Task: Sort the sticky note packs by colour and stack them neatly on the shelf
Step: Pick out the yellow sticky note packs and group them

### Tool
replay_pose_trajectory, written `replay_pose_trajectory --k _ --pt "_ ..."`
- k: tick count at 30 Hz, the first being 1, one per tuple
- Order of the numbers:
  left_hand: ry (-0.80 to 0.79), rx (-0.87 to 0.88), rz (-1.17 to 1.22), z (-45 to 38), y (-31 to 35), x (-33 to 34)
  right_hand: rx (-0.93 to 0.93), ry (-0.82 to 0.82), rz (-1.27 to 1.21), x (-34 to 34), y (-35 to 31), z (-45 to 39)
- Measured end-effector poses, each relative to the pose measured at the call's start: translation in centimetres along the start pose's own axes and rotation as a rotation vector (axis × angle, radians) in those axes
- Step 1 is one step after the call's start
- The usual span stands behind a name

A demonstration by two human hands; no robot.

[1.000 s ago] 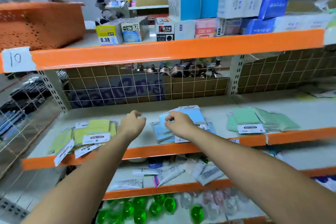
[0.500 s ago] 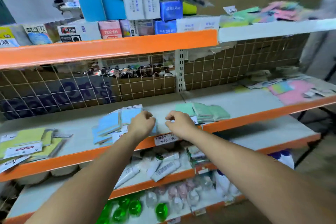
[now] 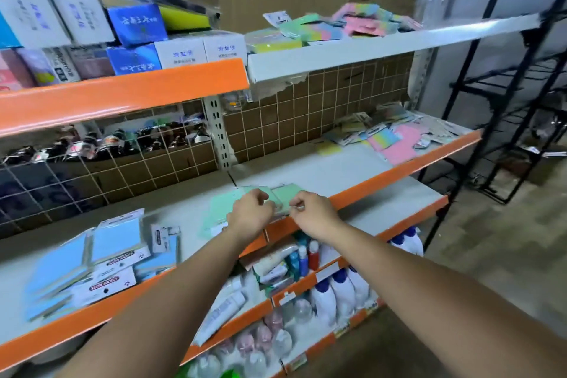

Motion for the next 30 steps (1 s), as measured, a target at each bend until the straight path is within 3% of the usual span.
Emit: replay_pose_trajectory --k 10,19,30 --pt "-0.14 0.069 -0.026 -7.7 6.2 9.0 0.169 0.038 -0.032 -4.2 8.9 -5.5" --pt "-0.296 0.013 -0.031 -14.3 8.6 15.3 0.291 0.028 -0.039 -7.5 15.0 -11.0" --pt "-0.306 -0.007 -0.047 -19.2 11.8 20.8 0.267 -0.004 -0.094 -8.8 20.9 -17.8"
Point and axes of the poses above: each hand's wrist, its own z-axis away from the middle knuckle, its own x-axis out of the palm, y = z × x, the point moved 8 cm from there along -z, towards the middle knuckle, and after that the axes turned 7 degrees about z, right-handed, at the moved point
